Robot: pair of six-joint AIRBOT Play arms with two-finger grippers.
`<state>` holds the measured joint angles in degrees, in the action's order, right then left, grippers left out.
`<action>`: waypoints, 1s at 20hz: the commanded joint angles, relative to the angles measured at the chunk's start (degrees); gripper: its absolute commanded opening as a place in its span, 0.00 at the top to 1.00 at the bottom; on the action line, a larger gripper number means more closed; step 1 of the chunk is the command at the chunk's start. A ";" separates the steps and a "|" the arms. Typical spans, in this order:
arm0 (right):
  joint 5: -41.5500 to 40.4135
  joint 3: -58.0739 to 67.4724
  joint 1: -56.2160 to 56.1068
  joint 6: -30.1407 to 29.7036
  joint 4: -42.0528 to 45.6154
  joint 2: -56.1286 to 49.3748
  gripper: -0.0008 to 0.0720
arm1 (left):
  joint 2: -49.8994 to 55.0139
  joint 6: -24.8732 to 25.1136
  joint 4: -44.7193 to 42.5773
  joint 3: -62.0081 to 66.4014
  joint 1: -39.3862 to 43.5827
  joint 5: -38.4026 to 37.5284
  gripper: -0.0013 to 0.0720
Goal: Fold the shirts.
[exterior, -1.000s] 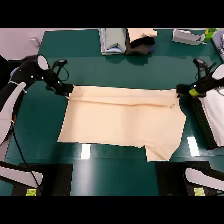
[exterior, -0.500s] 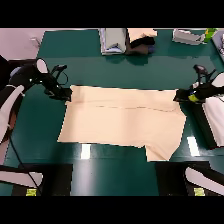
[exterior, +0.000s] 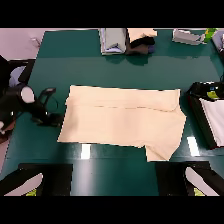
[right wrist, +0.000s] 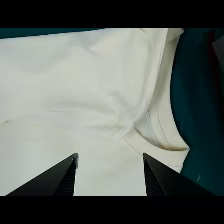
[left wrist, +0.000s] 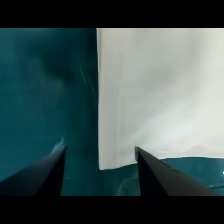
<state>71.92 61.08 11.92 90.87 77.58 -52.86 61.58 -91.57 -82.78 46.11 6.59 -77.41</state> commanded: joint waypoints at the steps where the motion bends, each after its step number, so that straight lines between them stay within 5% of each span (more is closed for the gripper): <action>1: 0.76 0.04 -0.90 0.02 0.00 0.44 0.34 | -3.98 -1.42 3.85 -10.32 0.02 3.56 0.28; 7: 0.72 -0.04 -7.06 0.17 0.02 -2.93 0.34 | -3.93 -0.74 8.20 -13.99 0.02 6.67 0.28; 8: 0.72 -0.04 -7.93 0.24 0.02 -3.41 0.34 | -3.93 0.15 8.79 -13.99 0.02 6.67 0.34; 11: 2.19 -0.22 -8.63 1.05 0.26 -3.26 0.34 | -3.98 3.80 9.97 -13.94 0.02 5.81 0.95; 17: 13.88 -17.22 1.22 1.07 2.05 7.43 0.34 | -6.29 5.11 9.84 -7.98 0.02 5.97 0.95; 19: 15.56 -24.70 4.83 1.05 1.68 11.30 0.16 | -6.71 5.09 9.94 -7.26 0.02 6.69 0.95; 20: 16.02 -27.71 5.81 1.07 1.40 12.52 0.16 | -6.73 5.09 9.94 -7.19 0.02 6.97 0.95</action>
<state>84.12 42.22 13.67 91.90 79.07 -44.86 55.44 -86.89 -73.06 37.63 6.59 -71.44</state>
